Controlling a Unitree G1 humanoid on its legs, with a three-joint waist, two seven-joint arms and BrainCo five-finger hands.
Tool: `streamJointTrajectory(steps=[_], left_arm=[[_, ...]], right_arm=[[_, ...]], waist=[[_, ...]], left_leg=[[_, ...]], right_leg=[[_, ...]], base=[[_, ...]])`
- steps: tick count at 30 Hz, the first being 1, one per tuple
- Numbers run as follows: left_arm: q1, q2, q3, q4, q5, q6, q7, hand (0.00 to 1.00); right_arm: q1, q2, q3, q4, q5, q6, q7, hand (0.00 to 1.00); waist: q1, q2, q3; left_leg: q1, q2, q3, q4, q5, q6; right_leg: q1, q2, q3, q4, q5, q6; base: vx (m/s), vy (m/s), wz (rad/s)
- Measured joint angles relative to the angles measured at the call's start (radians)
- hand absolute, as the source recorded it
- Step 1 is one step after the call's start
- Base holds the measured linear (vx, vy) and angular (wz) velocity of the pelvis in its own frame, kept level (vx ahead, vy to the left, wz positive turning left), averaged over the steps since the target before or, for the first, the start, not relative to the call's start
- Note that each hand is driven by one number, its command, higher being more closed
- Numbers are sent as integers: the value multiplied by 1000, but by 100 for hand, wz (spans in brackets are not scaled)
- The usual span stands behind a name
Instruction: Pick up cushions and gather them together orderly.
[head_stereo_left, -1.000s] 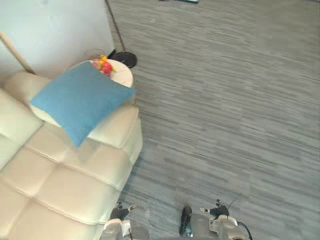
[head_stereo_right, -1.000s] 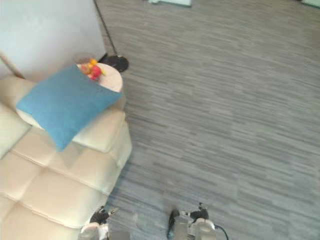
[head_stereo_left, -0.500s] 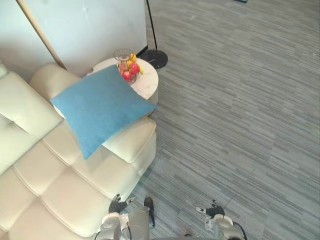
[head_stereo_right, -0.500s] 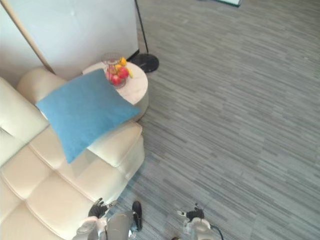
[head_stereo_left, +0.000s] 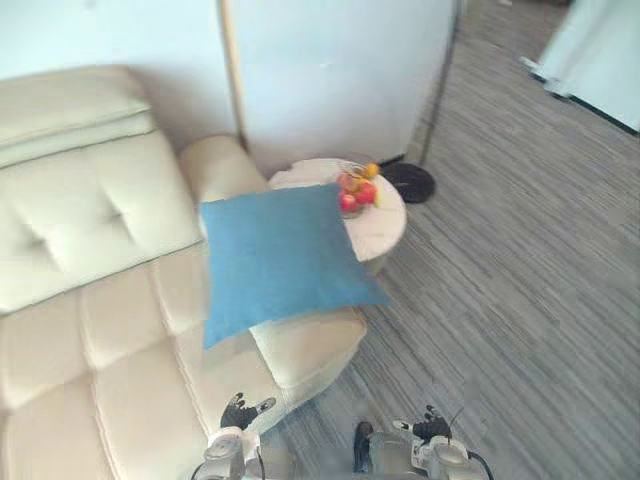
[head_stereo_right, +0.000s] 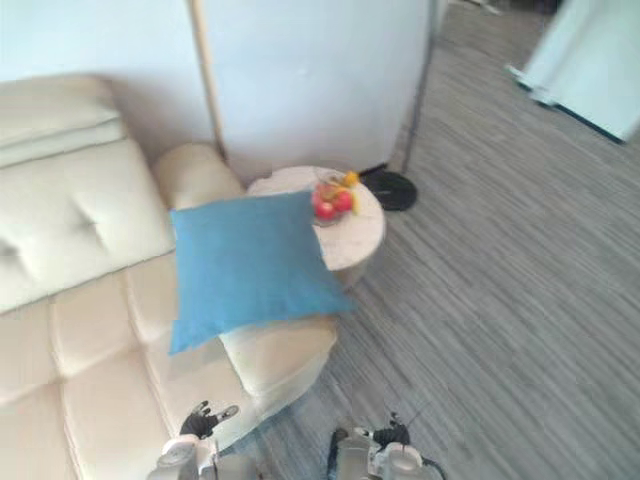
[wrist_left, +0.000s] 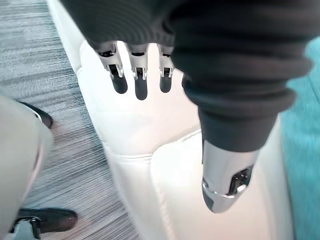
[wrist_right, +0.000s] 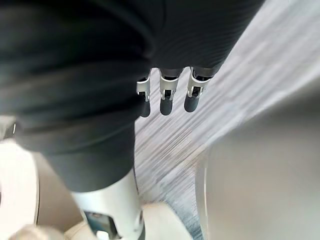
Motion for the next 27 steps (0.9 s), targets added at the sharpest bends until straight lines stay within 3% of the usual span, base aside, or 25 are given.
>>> streamJointTrajectory(steps=[1, 3, 4, 6, 7, 11, 14, 18, 22, 27], left_arm=[[1, -9, 3, -2, 1, 0, 1, 0], [1, -23, 32, -5, 7, 0, 2, 0], [4, -21, 23, -6, 7, 0, 2, 0], [4, -21, -1, -13, 8, 0, 2, 0], [1, -20, -27, -16, 9, -2, -1, 0], [1, 23, -75, 6, 9, 0, -1, 0], [5, 49, -91, 28, 9, 1, -2, 0], [24, 68, -91, 47, 9, 1, -2, 0], [30, 72, -74, 60, 6, 4, -1, 0], [61, 94, 42, 59, -34, 4, 8, 0]], right_arm=[[-9, -8, -9, -1, 0, 0, 0, 0], [-27, -9, -11, 0, 1, 5, 0, 0], [-23, -5, -10, 0, 1, 4, 0, 0], [-20, -10, -11, -1, 6, 3, 0, 0], [-23, -21, -12, -1, 19, 1, 0, 0], [-19, -21, -13, 16, 20, 4, 1, 0], [-13, -19, -14, 46, 19, 8, 1, 0], [-7, -20, -14, 50, 19, 8, 1, 0], [-5, -20, -49, 74, 20, 8, -1, 0], [6, -62, -121, 31, 38, 9, -10, 0]], waist=[[0, 19, -4], [0, 41, 5], [-1, 39, 5], [-2, 37, 4], [-3, 36, 4], [-19, 8, -14], [-20, -10, -19], [-40, -11, -21], [-41, -10, -21], [-45, -13, -22]], left_leg=[[-31, 26, 33, 33, 6, -14], [-85, 109, 228, 122, 45, -82], [-79, 166, 361, 130, 40, -71], [-72, 200, 451, 101, 55, -48], [-68, 212, 513, -7, 138, -17], [-48, 173, 513, -159, 164, -50], [-16, 140, 507, -217, 204, -43], [49, 91, 495, -362, 285, -36], [94, 89, 492, -431, 306, -38], [132, 67, 488, -527, 359, -28]], right_leg=[[9, 5, -33, -11, 2, -5], [70, 15, -91, -61, 0, -25], [123, 12, -125, -93, -5, -35], [156, 5, -158, -113, -6, -37], [169, 1, -183, -133, -8, -34], [176, -8, -237, -209, 11, -18], [217, -22, -252, -256, 35, -8], [248, -38, -258, -314, 71, 0], [269, -27, -257, -337, 92, -3], [277, -28, -245, -356, 114, -2]], base=[[245, -226, 103], [301, -311, 85], [245, -249, 69], [135, -127, 58], [80, -59, 50], [50, 11, 52], [31, 37, 24], [-10, 28, 10], [-69, 16, -1], [-142, 30, -1]])
